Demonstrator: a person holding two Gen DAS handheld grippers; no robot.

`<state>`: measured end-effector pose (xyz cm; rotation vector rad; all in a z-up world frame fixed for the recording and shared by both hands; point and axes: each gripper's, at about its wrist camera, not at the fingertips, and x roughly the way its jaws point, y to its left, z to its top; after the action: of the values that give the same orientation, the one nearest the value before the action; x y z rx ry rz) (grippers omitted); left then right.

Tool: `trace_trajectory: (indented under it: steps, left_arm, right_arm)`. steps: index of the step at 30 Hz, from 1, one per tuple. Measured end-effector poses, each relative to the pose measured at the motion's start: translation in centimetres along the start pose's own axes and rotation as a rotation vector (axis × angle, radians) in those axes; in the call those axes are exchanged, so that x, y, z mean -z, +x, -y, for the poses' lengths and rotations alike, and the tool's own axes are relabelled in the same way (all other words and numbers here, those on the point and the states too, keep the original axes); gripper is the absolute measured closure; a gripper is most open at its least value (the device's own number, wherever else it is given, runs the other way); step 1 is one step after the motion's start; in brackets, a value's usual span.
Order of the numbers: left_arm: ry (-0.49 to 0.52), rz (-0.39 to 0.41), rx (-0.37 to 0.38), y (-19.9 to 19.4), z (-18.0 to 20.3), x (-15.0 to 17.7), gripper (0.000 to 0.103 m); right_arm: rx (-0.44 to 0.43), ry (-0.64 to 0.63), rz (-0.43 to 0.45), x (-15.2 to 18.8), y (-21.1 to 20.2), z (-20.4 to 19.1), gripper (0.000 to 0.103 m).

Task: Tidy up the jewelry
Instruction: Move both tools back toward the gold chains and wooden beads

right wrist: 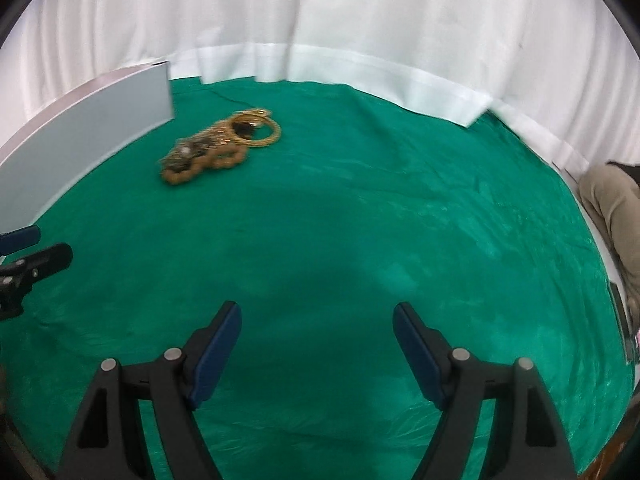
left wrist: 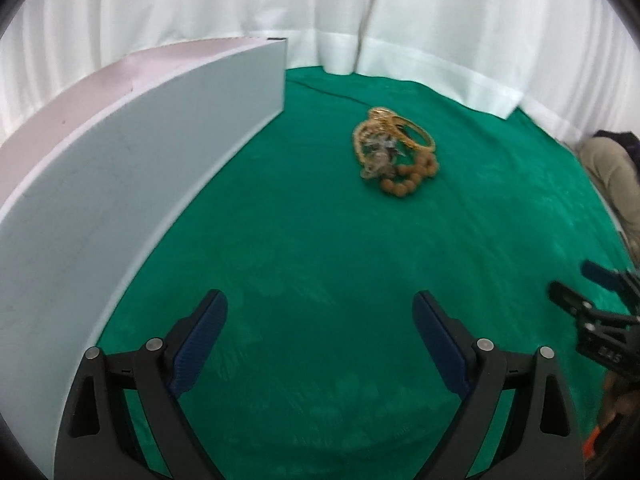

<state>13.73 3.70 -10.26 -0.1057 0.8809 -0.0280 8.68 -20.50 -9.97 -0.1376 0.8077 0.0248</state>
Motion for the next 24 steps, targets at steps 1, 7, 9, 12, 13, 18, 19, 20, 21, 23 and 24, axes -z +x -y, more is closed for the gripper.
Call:
trace_trajectory:
  steps: [1, 7, 9, 12, 13, 18, 19, 20, 21, 23, 24]
  left_arm:
    - [-0.006, -0.003, -0.005, 0.1, -0.1, 0.0, 0.009]
    - [-0.048, 0.024, -0.011, -0.7, -0.6, -0.1, 0.009]
    - [-0.064, 0.036, -0.006, -0.9, -0.5, -0.2, 0.009]
    - [-0.046, 0.041, -0.015, -0.6, 0.1, -0.7, 0.009]
    - [-0.036, 0.043, -0.016, -0.5, 0.4, -1.0, 0.009]
    - [-0.015, 0.057, -0.01, -0.7, 1.5, -1.8, 0.009]
    - [-0.015, 0.051, -0.01, -0.5, 1.6, -1.9, 0.009]
    - [-0.016, 0.048, -0.011, -0.5, 1.6, -1.8, 0.009]
    - [-0.017, 0.041, -0.014, -0.3, 1.6, -1.8, 0.009]
    - [-0.018, 0.034, -0.017, -0.1, 1.5, -1.9, 0.009]
    - [-0.018, 0.03, -0.015, -0.1, 1.4, -2.0, 0.009]
  right_arm:
    - [-0.005, 0.008, 0.002, 0.1, 0.1, 0.3, 0.023]
    - [-0.028, 0.016, 0.051, 0.4, -0.9, 0.6, 0.022]
    - [-0.031, 0.019, 0.078, 0.2, -1.5, 0.6, 0.022]
    - [-0.028, 0.011, 0.099, -0.2, -1.9, 0.5, 0.022]
    - [-0.028, 0.009, 0.103, -0.3, -1.9, 0.6, 0.022]
    - [-0.046, 0.016, 0.115, -0.8, -2.7, 0.9, 0.022]
    - [-0.047, 0.015, 0.117, -0.7, -2.8, 0.8, 0.022]
    - [-0.047, 0.013, 0.12, -0.7, -2.9, 0.7, 0.022]
    - [-0.049, 0.013, 0.122, -0.6, -3.0, 0.7, 0.022]
    - [-0.06, 0.023, 0.123, -0.5, -3.2, 0.6, 0.022]
    - [-0.068, 0.031, 0.12, -0.3, -3.1, 0.7, 0.022]
